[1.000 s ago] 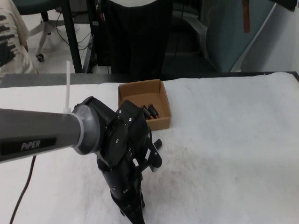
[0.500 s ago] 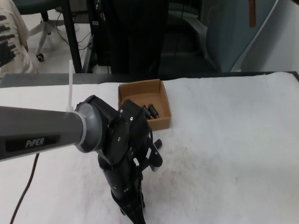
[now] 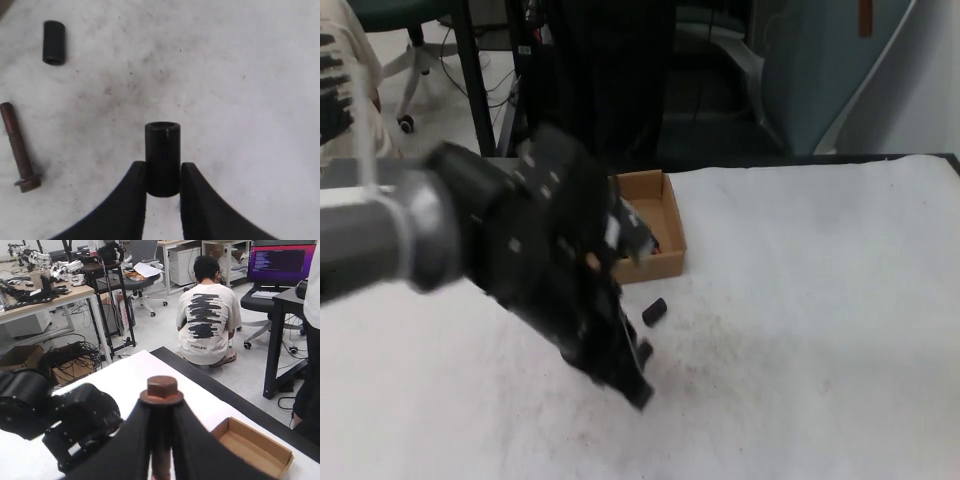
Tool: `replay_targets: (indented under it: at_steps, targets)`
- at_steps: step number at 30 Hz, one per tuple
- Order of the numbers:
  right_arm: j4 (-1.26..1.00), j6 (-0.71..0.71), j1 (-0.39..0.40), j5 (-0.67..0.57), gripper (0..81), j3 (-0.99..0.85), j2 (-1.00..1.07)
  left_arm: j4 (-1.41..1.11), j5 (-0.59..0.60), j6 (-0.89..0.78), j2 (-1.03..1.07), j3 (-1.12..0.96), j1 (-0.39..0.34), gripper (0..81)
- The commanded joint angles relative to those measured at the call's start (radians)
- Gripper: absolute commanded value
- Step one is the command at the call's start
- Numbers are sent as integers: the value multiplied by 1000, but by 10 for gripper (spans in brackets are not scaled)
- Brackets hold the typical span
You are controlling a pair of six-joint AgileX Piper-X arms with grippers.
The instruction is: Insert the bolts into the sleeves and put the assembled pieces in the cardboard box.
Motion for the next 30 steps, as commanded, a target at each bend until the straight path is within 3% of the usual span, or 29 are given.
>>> replay_targets:
  at_steps: [1,6,12,18,22,26,30]
  targets:
    - [-19,7,-19,-13,8,-4,-9,-14,58,-51,-65,-1,42,1]
    - [-19,21,-17,-13,8,-4,3,-180,265,-211,-162,3,120,1]
    - [-49,103,-17,-38,8,-4,45,-479,417,-430,-245,3,170,1]
    - [-256,299,-17,-81,8,-4,114,-580,429,-503,-285,6,170,1]
    - [-416,473,-17,-176,8,-4,163,-658,449,-593,-307,87,170,1]
    - [-508,546,-17,-187,8,-4,193,-967,451,-804,-354,267,179,1]
    - [-514,551,1,-187,8,-4,193,-1387,373,-1028,-366,439,206,1]
